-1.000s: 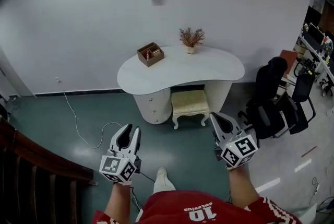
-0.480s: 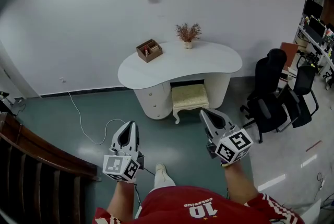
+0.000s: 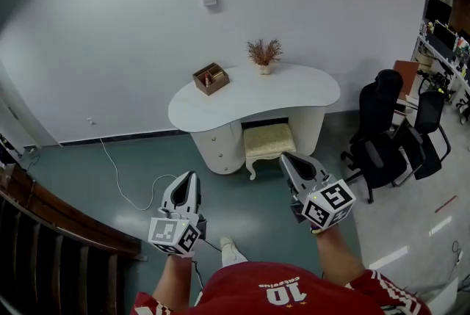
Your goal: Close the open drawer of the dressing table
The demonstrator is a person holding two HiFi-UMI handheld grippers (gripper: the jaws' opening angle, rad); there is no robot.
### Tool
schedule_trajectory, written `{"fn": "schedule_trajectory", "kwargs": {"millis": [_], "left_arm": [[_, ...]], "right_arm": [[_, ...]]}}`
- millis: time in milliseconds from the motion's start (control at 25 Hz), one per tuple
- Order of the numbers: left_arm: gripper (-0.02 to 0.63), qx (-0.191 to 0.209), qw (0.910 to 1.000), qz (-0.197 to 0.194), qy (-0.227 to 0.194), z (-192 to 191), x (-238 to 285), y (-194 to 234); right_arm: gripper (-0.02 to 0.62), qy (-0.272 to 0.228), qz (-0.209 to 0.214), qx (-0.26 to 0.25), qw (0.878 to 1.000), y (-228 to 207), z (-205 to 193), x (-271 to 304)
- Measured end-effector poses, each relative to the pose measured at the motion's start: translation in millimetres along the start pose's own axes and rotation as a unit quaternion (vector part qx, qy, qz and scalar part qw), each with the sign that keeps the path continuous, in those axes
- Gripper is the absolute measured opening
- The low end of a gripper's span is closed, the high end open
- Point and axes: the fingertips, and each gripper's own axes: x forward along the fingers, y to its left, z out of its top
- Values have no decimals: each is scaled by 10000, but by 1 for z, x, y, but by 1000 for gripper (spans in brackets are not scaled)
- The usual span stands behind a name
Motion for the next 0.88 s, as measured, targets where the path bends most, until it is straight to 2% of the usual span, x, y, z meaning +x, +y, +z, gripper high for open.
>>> {"fn": "schedule_trajectory", "kwargs": {"millis": [520, 880], "left_arm": [[-14, -121, 9996, 175, 189, -19, -17, 16], [-14, -15, 9997, 219, 144, -11, -21, 16]], "right_arm": [[0, 163, -20, -123, 9998, 11, -12, 6], [0, 268, -82, -103, 9996, 7, -23, 8]]}}
